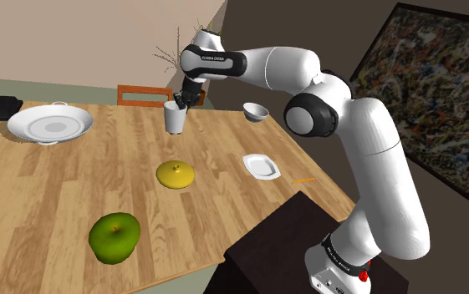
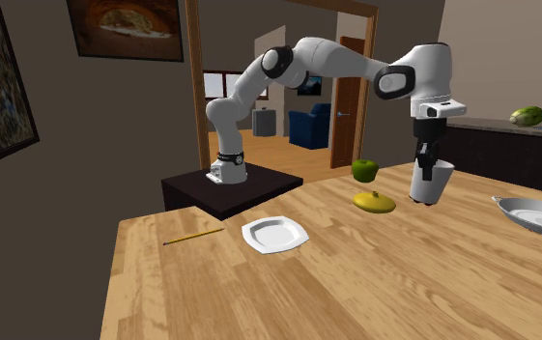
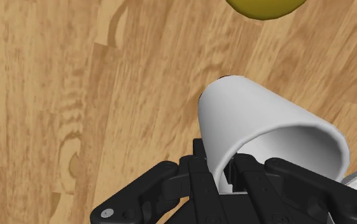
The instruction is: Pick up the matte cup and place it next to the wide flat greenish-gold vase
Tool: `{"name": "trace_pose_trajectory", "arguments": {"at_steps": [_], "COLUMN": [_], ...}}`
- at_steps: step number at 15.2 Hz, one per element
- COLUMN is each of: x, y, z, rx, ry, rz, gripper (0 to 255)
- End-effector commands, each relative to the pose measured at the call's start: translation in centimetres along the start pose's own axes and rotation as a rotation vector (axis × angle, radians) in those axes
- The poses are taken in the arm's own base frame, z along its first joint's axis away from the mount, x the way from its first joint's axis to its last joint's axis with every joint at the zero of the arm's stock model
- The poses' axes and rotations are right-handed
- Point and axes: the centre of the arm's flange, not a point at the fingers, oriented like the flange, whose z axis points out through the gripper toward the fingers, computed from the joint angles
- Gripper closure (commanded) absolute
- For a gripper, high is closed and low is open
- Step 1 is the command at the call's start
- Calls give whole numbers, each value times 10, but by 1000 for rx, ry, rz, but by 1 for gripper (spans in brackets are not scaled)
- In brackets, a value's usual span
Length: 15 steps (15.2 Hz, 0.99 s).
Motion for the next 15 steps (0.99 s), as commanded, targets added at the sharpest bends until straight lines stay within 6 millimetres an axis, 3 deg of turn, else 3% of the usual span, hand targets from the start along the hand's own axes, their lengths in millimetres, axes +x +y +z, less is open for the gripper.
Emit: {"name": "trace_pose_trajectory", "arguments": {"at_steps": [1,15], "x": [-2,-12], "y": [2,7], "z": [10,83], "rx": [0,0], "ry": [1,1], "rz": [0,0], "gripper": [255,255]}}
